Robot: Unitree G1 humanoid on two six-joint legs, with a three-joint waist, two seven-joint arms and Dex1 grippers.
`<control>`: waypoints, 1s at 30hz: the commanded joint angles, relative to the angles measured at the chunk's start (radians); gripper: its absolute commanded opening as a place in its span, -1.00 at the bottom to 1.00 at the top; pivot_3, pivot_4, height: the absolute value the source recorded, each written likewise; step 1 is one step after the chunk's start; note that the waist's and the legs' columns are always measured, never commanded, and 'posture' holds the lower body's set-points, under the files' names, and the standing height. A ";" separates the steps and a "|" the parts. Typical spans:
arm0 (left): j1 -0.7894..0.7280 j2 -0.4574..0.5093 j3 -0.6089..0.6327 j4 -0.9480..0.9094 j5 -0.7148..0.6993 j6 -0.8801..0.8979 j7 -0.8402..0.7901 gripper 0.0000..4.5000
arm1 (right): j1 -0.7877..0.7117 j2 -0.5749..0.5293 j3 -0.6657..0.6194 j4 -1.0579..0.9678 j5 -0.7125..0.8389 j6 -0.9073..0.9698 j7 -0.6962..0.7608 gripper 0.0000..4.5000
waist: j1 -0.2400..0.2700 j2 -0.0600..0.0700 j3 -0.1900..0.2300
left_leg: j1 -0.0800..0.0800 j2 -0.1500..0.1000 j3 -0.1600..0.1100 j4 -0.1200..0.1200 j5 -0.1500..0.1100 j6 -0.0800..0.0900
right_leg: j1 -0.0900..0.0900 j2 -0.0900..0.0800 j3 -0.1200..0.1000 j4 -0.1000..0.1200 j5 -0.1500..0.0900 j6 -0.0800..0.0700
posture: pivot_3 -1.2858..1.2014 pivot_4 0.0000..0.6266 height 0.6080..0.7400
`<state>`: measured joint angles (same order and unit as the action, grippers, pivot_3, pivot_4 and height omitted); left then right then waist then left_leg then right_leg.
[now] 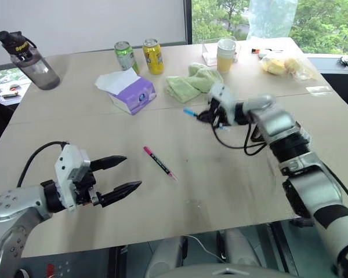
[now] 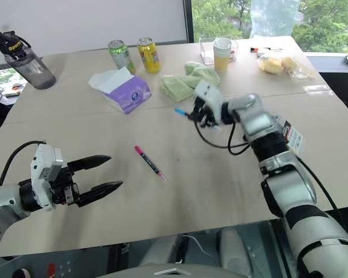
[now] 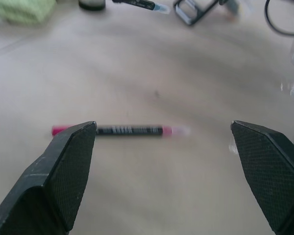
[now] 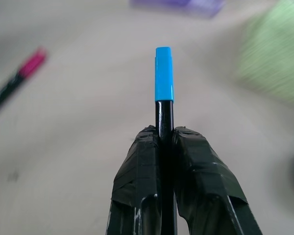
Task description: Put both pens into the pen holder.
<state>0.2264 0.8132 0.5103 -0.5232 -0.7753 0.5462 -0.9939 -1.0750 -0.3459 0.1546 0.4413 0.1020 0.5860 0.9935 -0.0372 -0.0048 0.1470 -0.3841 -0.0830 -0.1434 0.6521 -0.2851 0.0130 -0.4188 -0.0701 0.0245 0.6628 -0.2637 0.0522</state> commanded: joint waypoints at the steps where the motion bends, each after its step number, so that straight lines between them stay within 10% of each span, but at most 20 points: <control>1: -0.038 -0.014 0.012 -0.004 -0.036 -0.017 0.016 1.00 | -0.019 -0.044 -0.086 -0.078 0.065 0.065 -0.009 -0.97 | -0.002 0.000 0.000 | 0.000 0.000 0.000 0.000 0.000 0.000 | 0.000 0.000 0.000 0.000 0.000 0.000 | 0.03 -0.52 1.00; 30: -0.370 -0.094 -0.375 0.108 0.040 -0.068 -0.066 1.00 | 0.248 -0.299 -0.254 -0.414 0.259 0.246 -0.124 -0.97 | -0.003 0.000 0.000 | 0.001 0.000 0.003 0.001 0.000 0.000 | 0.000 0.000 0.002 0.001 0.000 0.000 | 0.03 -0.52 1.00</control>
<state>-0.1258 0.7080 0.1270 -0.4071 -0.7370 0.4976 -1.0485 -0.8258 -0.6312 -0.0584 0.0592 0.3413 0.8597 0.8704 -0.0401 -0.0044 0.1471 -0.3836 -0.0826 -0.1406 0.6531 -0.2850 0.0135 -0.4186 -0.0699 0.0268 0.6642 -0.2636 0.0524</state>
